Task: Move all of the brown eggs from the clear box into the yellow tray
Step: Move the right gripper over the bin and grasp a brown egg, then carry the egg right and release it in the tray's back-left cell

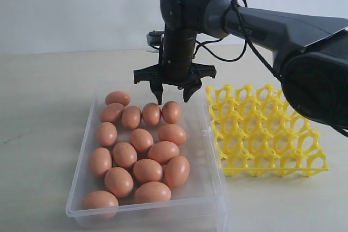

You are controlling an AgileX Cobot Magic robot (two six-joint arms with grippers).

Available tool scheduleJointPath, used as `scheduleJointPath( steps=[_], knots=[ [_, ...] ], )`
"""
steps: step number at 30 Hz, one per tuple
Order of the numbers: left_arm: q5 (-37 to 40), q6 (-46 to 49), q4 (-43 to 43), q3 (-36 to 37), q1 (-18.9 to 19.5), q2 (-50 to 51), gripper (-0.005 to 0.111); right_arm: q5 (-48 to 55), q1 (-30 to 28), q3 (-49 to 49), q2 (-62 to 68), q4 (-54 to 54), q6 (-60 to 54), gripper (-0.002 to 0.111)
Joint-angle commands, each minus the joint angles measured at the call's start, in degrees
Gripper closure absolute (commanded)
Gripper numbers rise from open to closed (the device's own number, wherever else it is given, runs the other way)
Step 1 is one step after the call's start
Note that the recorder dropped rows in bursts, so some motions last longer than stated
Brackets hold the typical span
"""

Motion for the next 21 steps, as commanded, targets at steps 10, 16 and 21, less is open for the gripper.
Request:
scheduleJointPath(
  steps=[10,16,21],
  knots=[
    [-0.4,0.0,-0.3,-0.2,-0.1,-0.3,0.107,0.0,-0.5,-0.2,3.0,6.5,0.5,0.049],
    [-0.4,0.0,-0.3,-0.2,-0.1,-0.3,0.107,0.0,-0.5,-0.2,3.1,4.9,0.5,0.085],
    [-0.4,0.0,-0.3,-0.2,-0.1,-0.3,0.107,0.0,-0.5,-0.2,0.9,3.2,-3.2,0.108]
  ],
)
